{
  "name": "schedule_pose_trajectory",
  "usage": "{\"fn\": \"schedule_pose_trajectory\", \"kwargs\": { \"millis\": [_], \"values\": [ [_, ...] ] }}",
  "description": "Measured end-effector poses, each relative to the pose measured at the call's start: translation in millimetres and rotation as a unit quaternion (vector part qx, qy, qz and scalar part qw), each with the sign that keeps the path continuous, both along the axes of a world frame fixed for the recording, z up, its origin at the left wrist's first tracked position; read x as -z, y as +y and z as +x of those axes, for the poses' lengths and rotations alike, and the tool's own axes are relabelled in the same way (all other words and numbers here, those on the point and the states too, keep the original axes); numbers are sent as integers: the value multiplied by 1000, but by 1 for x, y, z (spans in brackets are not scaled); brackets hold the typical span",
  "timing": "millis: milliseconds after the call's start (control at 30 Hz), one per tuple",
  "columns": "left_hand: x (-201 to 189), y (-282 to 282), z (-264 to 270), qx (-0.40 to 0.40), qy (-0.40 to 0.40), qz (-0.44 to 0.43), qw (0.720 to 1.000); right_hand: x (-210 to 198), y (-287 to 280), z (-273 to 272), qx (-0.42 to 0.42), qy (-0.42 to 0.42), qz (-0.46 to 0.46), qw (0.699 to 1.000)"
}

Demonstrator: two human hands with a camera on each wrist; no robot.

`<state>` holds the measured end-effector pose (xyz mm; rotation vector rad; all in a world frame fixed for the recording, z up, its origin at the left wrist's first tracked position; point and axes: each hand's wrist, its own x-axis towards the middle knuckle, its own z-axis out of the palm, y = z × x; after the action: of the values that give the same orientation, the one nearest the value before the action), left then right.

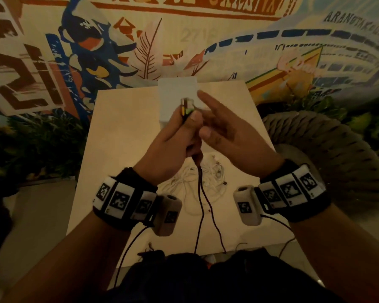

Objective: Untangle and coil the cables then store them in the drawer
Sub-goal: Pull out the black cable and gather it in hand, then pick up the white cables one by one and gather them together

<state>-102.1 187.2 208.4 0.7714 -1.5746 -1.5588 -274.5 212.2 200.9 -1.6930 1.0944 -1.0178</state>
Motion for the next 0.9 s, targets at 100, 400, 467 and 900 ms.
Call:
{"fn": "schedule_pose_trajectory", "kwargs": {
  "millis": [100,400,467,900],
  "values": [
    [-4,-7,-2,-7,40,13,999,34,7,10,-87,-53,132,986],
    [-2,-37,37,-106,74,21,991,140,53,0,-64,41,374,924],
    [2,-38,46,-125,70,19,990,175,78,-20,-75,144,399,903],
    [51,-17,29,-65,-100,56,991,242,156,-100,-80,197,422,881]
  ]
}}
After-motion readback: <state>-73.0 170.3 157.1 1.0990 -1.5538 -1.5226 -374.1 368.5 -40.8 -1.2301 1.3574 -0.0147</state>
